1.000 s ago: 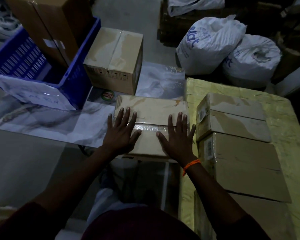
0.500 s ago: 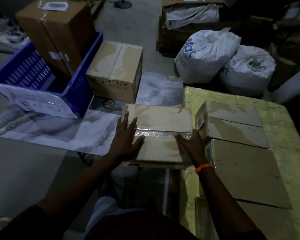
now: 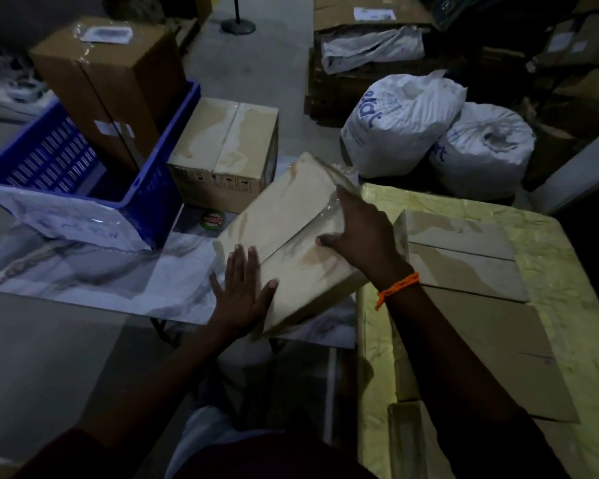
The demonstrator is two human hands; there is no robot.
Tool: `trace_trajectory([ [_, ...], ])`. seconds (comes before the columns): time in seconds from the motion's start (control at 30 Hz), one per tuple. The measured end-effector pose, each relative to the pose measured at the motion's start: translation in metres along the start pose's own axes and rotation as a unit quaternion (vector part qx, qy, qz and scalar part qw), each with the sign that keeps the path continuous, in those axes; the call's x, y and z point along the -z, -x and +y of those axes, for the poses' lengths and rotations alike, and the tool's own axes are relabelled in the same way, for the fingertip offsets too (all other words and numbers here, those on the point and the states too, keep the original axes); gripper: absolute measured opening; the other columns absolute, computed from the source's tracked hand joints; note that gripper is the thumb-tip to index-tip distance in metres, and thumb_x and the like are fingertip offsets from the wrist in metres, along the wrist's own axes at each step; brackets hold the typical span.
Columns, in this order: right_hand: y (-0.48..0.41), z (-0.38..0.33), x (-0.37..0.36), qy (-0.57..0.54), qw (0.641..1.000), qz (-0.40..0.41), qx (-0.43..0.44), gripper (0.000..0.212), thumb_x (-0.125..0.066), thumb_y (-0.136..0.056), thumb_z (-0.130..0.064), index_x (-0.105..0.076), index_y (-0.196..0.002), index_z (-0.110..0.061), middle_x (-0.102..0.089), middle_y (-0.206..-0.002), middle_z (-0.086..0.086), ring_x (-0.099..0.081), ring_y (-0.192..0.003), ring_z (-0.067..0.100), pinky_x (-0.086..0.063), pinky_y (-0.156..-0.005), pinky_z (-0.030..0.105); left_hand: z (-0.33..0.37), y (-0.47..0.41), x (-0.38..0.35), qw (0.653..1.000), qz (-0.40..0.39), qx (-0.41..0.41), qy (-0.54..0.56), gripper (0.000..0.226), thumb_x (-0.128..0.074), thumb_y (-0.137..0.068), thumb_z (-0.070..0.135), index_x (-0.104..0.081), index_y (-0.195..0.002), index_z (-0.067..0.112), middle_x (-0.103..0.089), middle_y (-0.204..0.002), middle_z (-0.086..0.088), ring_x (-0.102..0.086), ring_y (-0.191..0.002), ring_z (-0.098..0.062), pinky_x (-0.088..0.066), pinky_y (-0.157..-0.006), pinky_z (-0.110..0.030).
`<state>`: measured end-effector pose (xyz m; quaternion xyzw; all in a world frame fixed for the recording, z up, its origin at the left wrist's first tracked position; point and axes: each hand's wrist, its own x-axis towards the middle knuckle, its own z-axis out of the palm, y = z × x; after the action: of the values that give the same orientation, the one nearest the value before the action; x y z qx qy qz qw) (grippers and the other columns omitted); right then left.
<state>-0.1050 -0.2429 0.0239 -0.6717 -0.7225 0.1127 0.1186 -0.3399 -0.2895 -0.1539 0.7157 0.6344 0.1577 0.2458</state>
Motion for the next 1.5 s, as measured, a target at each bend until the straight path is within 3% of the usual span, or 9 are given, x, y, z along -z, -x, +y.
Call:
trace_trajectory([
  [0.2,-0.003,-0.043,-0.001,0.060,0.981,-0.049,0.180,0.103,-0.082,-0.085,-0.037,-0.020,-0.165,-0.021,-0.031,-0.168,0.002,-0.035,-0.151,0.026,-0.035,-0.115,0.037,-0.010,0.009,0.052,0.996,0.073,-0.047,0.020,0.134,-0.041,-0.073,0.096,0.024,-0.159,0.017,0.031,-0.166,-0.003,0.021,-0.156,-0.020,0.003,-0.126,-0.054],
  [0.37,-0.009,-0.044,-0.017,0.129,0.932,-0.030,0.338,0.104,-0.089,-0.069,-0.005,-0.039,-0.158,-0.017,-0.040,-0.163,0.004,-0.043,-0.147,0.033,-0.044,-0.109,0.046,0.004,-0.002,0.105,0.953,0.222,-0.183,0.090,0.126,-0.078,-0.079,0.060,-0.006,-0.158,-0.007,0.002,-0.168,-0.024,-0.004,-0.158,-0.037,-0.015,-0.128,-0.044],
  [0.53,-0.006,-0.013,-0.025,0.090,0.923,0.031,0.374,0.097,-0.077,-0.069,0.010,-0.045,-0.155,-0.021,-0.044,-0.161,0.001,-0.045,-0.146,0.030,-0.046,-0.110,0.048,0.015,0.000,0.108,0.943,0.227,-0.221,0.106,0.076,-0.075,-0.085,0.050,-0.048,-0.139,0.003,-0.024,-0.164,-0.022,-0.021,-0.154,-0.014,-0.029,-0.117,-0.015],
  [0.6,0.003,-0.008,-0.029,0.076,0.922,0.026,0.379,0.085,-0.078,-0.077,-0.004,-0.047,-0.154,-0.020,-0.045,-0.161,0.002,-0.044,-0.147,0.030,-0.045,-0.111,0.048,0.021,0.003,0.104,0.944,0.225,-0.201,0.136,0.064,-0.074,-0.086,0.044,-0.056,-0.130,0.002,-0.031,-0.161,-0.018,-0.029,-0.148,-0.003,-0.041,-0.108,-0.012],
  [0.73,0.014,-0.007,-0.038,-0.019,0.928,0.033,0.371,0.053,-0.065,-0.094,-0.043,-0.063,-0.140,-0.017,-0.058,-0.149,0.006,-0.053,-0.139,0.026,-0.047,-0.110,0.047,0.038,-0.002,0.115,0.950,0.227,-0.181,0.117,0.046,-0.061,-0.095,0.049,-0.065,-0.110,0.006,-0.056,-0.140,-0.011,-0.039,-0.145,-0.018,-0.046,-0.109,-0.026],
  [0.9,0.005,-0.023,-0.030,-0.044,0.968,0.067,0.237,0.059,-0.048,-0.101,-0.053,-0.062,-0.140,-0.012,-0.059,-0.146,0.013,-0.056,-0.133,0.027,-0.047,-0.106,0.046,0.061,-0.020,0.129,0.961,0.162,-0.194,-0.110,0.054,-0.038,-0.102,0.051,-0.061,-0.137,0.017,-0.057,-0.147,-0.004,-0.040,-0.146,-0.026,-0.014,-0.121,-0.061],
  [1.1,-0.004,-0.035,-0.034,0.055,0.982,-0.010,0.182,0.076,-0.010,-0.099,-0.054,-0.042,-0.156,-0.016,-0.039,-0.163,0.010,-0.033,-0.152,0.030,-0.026,-0.122,0.051,0.066,-0.031,0.130,0.964,0.054,-0.184,-0.182,0.065,-0.018,-0.103,0.052,-0.037,-0.158,0.023,-0.034,-0.164,-0.002,-0.029,-0.153,-0.023,-0.020,-0.121,-0.050],
  [1.37,-0.003,-0.027,-0.030,0.003,0.981,-0.039,0.189,0.072,-0.021,-0.102,-0.057,-0.043,-0.156,-0.015,-0.037,-0.165,0.010,-0.028,-0.155,0.026,-0.020,-0.125,0.046,0.069,-0.024,0.134,0.963,0.036,-0.194,-0.183,0.066,-0.019,-0.104,0.053,-0.042,-0.155,0.019,-0.037,-0.163,-0.005,-0.032,-0.152,-0.026,-0.027,-0.119,-0.052],
  [1.5,0.011,-0.005,-0.026,-0.073,0.975,0.049,0.206,0.059,-0.040,-0.103,-0.049,-0.066,-0.136,-0.008,-0.060,-0.146,0.013,-0.050,-0.141,0.026,-0.032,-0.117,0.037,0.068,-0.013,0.138,0.965,0.052,-0.203,-0.161,0.066,-0.025,-0.103,0.057,-0.050,-0.150,0.019,-0.042,-0.160,-0.005,-0.035,-0.150,-0.025,-0.027,-0.119,-0.050],
])
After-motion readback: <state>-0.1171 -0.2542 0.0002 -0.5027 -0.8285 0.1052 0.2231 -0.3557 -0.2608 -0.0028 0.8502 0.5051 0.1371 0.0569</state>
